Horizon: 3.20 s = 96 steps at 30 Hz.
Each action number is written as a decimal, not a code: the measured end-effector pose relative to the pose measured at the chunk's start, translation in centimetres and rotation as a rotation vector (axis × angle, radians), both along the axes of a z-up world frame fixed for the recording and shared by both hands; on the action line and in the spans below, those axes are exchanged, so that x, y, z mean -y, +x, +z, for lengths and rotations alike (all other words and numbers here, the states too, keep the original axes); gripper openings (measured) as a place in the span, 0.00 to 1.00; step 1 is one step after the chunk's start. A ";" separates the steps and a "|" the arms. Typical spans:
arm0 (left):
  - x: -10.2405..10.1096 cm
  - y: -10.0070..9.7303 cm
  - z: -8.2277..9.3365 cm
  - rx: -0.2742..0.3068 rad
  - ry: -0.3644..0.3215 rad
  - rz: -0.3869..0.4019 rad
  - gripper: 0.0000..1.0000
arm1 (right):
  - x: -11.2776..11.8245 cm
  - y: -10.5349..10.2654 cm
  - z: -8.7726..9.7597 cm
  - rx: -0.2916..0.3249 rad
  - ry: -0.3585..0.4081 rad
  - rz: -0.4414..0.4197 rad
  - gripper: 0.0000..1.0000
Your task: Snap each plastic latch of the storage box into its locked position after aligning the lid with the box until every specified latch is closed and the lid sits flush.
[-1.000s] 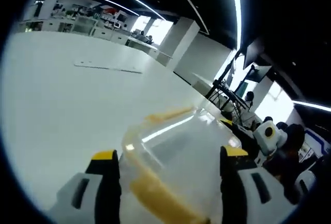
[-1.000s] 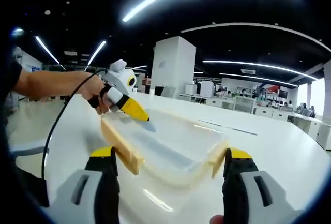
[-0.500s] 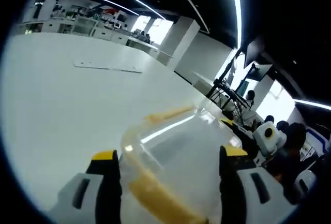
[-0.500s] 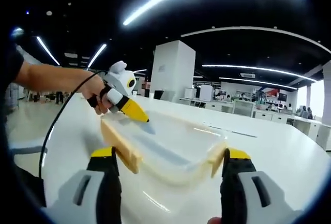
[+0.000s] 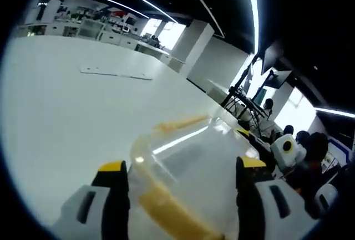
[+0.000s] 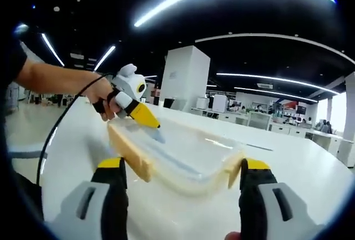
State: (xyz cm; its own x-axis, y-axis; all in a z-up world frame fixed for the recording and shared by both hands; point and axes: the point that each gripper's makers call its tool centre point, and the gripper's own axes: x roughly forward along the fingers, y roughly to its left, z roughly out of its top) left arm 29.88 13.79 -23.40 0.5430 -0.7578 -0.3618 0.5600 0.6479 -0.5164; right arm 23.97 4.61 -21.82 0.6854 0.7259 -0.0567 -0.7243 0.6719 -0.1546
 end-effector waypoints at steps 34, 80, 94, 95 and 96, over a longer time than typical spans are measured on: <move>0.2 0.0 0.6 0.012 0.021 -0.011 0.78 | -0.1 -0.3 -1.0 -0.111 -0.005 -0.079 0.76; 0.3 0.0 0.3 -0.002 0.030 0.005 0.82 | 0.0 0.5 -1.3 0.065 -0.235 -0.015 0.86; -0.8 -0.6 3.5 0.186 -0.139 0.063 0.87 | 0.0 0.6 -1.1 0.108 -0.218 0.008 0.89; -0.9 -0.7 3.9 0.207 -0.140 0.066 0.88 | 0.0 0.6 -1.0 0.107 -0.219 0.009 0.88; -1.1 -0.8 4.4 0.241 -0.141 0.070 0.89 | 0.0 0.6 -1.0 0.106 -0.220 0.011 0.88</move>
